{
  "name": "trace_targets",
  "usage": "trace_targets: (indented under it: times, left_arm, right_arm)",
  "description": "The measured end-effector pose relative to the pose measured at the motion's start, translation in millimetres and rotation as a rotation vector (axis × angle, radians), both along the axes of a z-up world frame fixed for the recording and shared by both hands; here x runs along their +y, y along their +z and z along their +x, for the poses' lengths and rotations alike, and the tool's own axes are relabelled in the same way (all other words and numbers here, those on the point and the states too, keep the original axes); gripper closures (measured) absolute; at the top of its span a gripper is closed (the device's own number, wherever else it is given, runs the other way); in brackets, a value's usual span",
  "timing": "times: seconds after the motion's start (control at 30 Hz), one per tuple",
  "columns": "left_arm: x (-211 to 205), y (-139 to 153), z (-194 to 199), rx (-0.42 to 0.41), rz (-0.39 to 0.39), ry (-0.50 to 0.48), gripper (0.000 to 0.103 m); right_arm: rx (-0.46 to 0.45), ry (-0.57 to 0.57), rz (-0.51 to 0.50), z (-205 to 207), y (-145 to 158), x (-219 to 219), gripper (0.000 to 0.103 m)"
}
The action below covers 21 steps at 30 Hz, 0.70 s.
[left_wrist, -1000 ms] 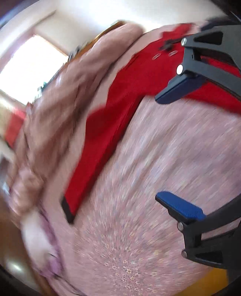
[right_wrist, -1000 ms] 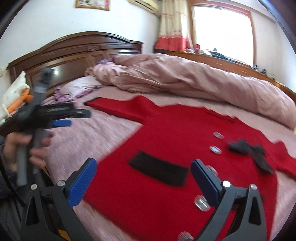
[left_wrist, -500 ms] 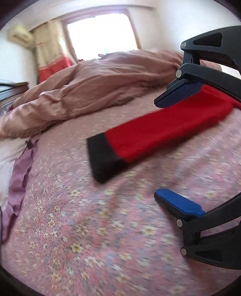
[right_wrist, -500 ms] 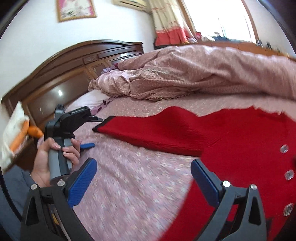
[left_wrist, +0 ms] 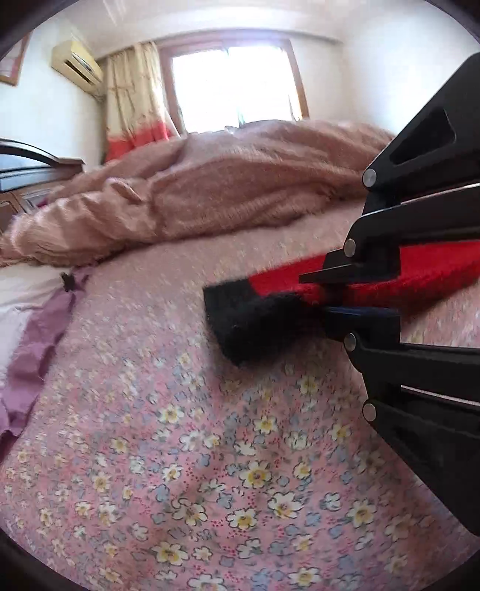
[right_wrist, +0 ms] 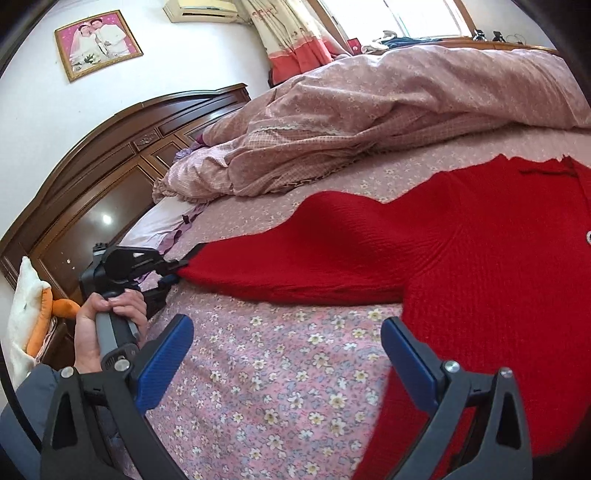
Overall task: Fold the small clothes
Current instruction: 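Fold the held sleeve across the cardigan body with left tool while right tool grasps the other black cuff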
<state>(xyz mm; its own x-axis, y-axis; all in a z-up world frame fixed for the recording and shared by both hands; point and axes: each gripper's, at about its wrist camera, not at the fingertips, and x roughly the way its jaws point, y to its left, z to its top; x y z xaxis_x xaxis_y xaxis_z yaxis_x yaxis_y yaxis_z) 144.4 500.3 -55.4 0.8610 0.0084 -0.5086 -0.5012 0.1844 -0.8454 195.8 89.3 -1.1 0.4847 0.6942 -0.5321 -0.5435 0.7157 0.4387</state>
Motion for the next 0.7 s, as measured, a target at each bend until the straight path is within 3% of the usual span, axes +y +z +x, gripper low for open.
trace_targets:
  times: [0.27, 0.47, 0.7]
  left_arm:
    - [-52.0, 72.6, 13.3, -0.053, 0.227, -0.075, 0.1]
    - [-146.8, 139.8, 46.0, -0.115, 0.402, -0.188, 0.1]
    - [-281.7, 188.6, 90.2, -0.197, 0.478, -0.343, 0.1]
  right_arm:
    - [-0.035, 0.014, 0.006, -9.8, 22.1, -50.6, 0.0]
    - [-0.096, -0.02, -0.052, -19.3, 53.1, -153.9, 0.0]
    - [-0.161, -0.139, -0.128, -11.6, 67.7, -280.1, 0.0]
